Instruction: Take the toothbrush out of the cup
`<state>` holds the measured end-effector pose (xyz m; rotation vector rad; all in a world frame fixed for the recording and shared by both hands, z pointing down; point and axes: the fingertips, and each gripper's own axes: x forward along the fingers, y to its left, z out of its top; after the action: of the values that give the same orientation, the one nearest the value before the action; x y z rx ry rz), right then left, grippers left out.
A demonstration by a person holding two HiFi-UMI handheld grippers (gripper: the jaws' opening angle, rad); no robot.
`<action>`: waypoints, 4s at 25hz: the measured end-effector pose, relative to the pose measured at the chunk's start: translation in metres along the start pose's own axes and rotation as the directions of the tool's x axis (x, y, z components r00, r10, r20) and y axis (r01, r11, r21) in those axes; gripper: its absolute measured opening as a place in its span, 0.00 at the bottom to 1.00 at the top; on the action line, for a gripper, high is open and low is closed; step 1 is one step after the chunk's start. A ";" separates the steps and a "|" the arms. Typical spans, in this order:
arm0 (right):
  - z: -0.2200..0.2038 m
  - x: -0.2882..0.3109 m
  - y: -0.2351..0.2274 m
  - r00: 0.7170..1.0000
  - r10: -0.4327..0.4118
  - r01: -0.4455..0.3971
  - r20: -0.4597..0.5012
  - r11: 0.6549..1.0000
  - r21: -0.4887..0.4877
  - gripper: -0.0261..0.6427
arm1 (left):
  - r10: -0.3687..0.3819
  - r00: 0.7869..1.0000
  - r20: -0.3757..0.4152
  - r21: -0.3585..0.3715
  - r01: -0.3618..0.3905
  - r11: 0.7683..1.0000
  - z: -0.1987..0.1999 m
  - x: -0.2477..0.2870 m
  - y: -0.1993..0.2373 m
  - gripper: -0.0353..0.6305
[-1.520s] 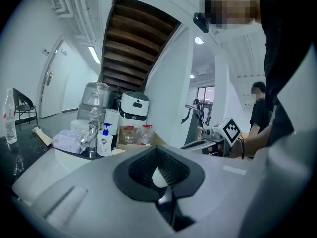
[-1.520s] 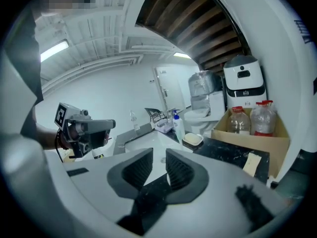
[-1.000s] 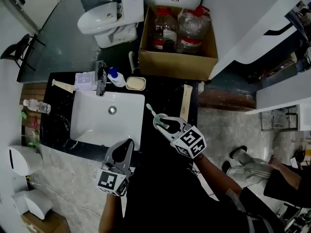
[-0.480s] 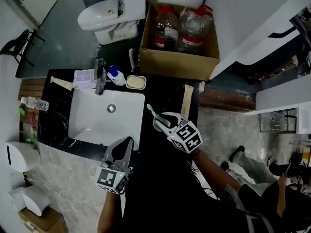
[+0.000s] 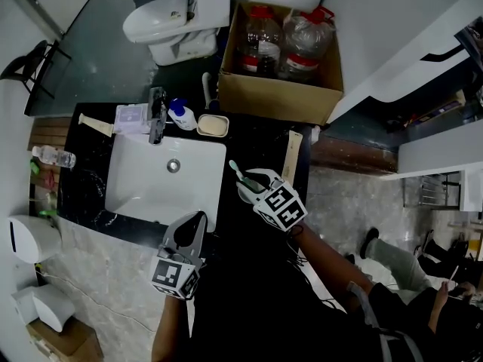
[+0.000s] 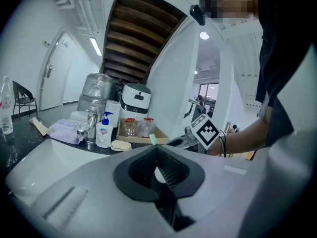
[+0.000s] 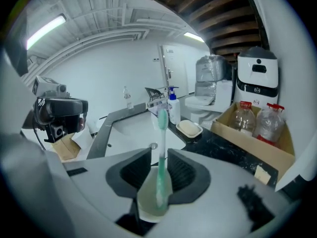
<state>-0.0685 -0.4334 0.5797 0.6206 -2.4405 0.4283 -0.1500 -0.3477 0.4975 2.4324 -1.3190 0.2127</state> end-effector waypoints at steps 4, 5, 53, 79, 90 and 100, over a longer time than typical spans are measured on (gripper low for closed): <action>-0.003 0.006 0.000 1.000 -0.005 0.004 -0.028 1.000 -0.020 0.18 | 0.020 1.000 -0.007 -0.023 -0.021 1.000 -0.007 -0.007 0.004 0.07; -0.005 0.007 0.000 0.999 -0.004 0.003 -0.039 1.000 -0.027 0.18 | 0.024 1.000 -0.008 -0.023 -0.025 0.999 -0.008 -0.008 0.004 0.07; 0.014 -0.071 0.016 0.990 -0.059 0.058 0.130 0.998 0.009 0.10 | 0.003 1.000 0.005 0.024 -0.003 1.000 -0.001 -0.020 -0.033 0.07; 0.057 -0.127 0.055 0.964 -0.021 0.022 0.264 1.000 -0.002 0.10 | -0.050 0.999 0.005 0.046 0.050 0.998 0.000 -0.016 -0.046 0.07; 0.047 -0.140 0.075 0.967 -0.003 0.008 0.255 1.000 -0.018 0.10 | -0.082 0.996 0.028 0.066 0.080 0.995 0.014 -0.011 -0.058 0.07; 0.042 -0.156 0.093 0.965 0.019 -0.010 0.261 0.999 -0.037 0.10 | -0.096 0.994 0.054 0.080 0.091 0.993 0.026 -0.010 -0.070 0.07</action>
<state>-0.0232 -0.3211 0.4381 0.6821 -2.6980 0.3249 -0.0982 -0.3153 0.4539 2.5764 -1.2388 0.1725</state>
